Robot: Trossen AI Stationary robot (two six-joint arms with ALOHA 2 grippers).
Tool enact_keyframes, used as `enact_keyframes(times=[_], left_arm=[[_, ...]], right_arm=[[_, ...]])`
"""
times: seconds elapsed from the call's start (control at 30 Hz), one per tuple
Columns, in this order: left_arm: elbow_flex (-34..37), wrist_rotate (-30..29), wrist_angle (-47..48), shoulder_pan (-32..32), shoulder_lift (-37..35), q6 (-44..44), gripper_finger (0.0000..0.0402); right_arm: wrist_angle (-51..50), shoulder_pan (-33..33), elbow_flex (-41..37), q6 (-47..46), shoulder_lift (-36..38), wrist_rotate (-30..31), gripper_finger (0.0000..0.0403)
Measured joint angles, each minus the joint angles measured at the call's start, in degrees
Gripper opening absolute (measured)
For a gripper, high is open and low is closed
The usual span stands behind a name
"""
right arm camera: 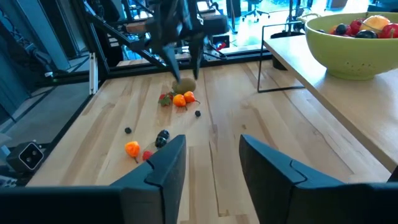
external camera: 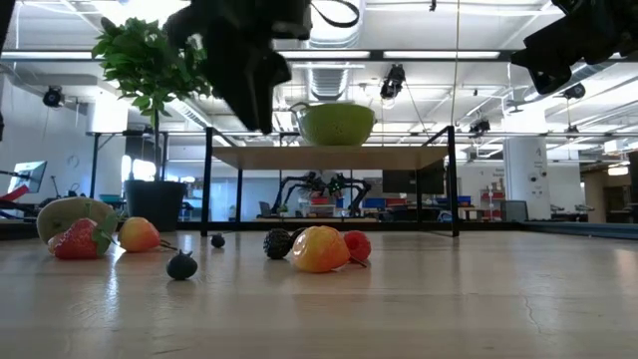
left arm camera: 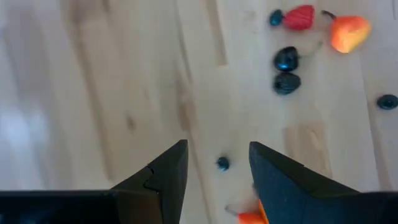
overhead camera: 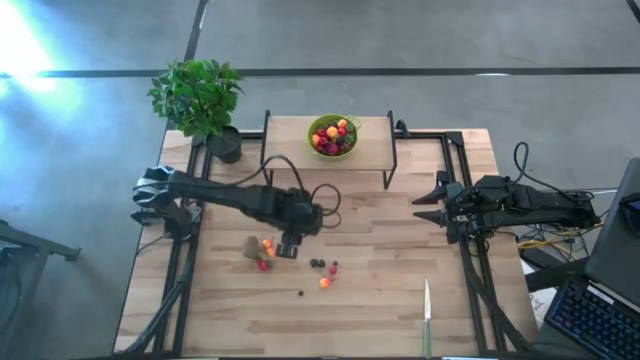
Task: Pick & Place Fruit
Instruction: Put the blueberry into the green strainer bowl on the shelf
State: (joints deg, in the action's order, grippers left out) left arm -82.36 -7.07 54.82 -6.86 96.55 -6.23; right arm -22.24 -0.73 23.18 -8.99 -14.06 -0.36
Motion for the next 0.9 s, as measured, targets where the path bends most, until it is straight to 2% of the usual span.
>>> enact_keyframes(times=[0.2,0.43,0.9], left_arm=[[10.4,0.5,-9.2,-2.5,-1.1,0.6,0.0176],[19.0,0.5,-16.9,-2.7,-1.2,0.8,0.0176],[24.7,-0.5,-24.3,-1.8,-1.2,1.5,0.0151]], right_arm=[[0.0,0.0,0.0,0.0,0.0,0.0,0.0123],[0.0,0.0,0.0,0.0,0.0,0.0,0.0098],[0.0,0.0,0.0,0.0,0.0,0.0,0.0048]])
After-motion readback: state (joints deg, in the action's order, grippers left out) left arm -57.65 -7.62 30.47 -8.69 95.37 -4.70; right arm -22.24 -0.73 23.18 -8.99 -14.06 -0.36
